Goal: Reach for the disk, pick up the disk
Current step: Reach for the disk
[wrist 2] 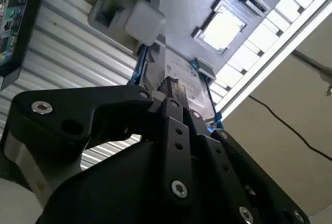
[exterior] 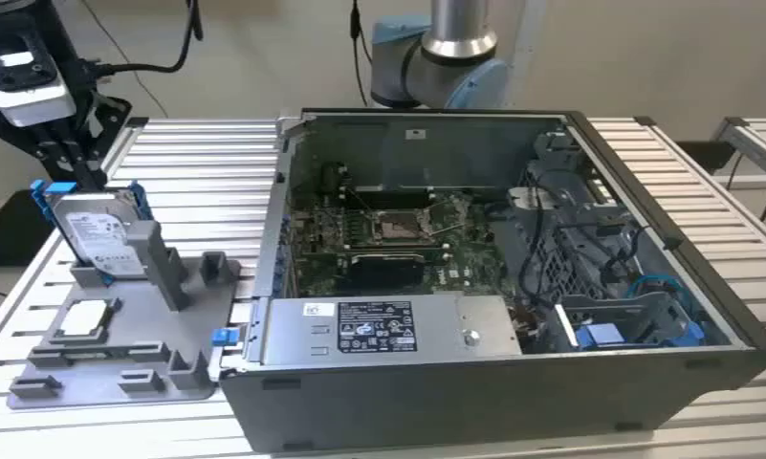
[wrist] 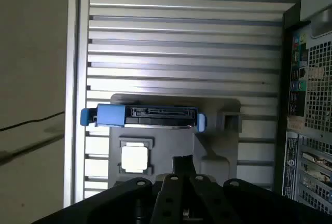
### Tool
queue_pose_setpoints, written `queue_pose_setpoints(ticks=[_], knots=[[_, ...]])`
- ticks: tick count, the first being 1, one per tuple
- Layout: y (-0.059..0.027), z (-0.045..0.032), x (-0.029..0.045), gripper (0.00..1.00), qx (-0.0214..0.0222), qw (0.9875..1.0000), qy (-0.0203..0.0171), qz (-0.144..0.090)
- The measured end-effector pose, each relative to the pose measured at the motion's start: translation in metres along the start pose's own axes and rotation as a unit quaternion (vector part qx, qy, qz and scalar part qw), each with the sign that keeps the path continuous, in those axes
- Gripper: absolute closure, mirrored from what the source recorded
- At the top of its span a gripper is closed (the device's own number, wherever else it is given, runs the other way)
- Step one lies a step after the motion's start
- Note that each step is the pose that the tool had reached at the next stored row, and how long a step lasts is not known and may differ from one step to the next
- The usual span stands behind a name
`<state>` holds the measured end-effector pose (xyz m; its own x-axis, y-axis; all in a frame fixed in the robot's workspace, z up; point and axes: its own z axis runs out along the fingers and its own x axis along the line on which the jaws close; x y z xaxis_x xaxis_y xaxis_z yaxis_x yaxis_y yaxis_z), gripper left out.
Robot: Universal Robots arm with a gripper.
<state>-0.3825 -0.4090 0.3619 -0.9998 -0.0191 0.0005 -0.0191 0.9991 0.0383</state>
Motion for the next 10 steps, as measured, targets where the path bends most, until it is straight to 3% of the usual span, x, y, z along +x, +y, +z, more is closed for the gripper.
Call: queue_pose_setpoints(ticks=[10], knots=[[0.0000, 0.0000, 0.0000, 1.00, 0.0000, 1.0000, 0.0000, 0.000]])
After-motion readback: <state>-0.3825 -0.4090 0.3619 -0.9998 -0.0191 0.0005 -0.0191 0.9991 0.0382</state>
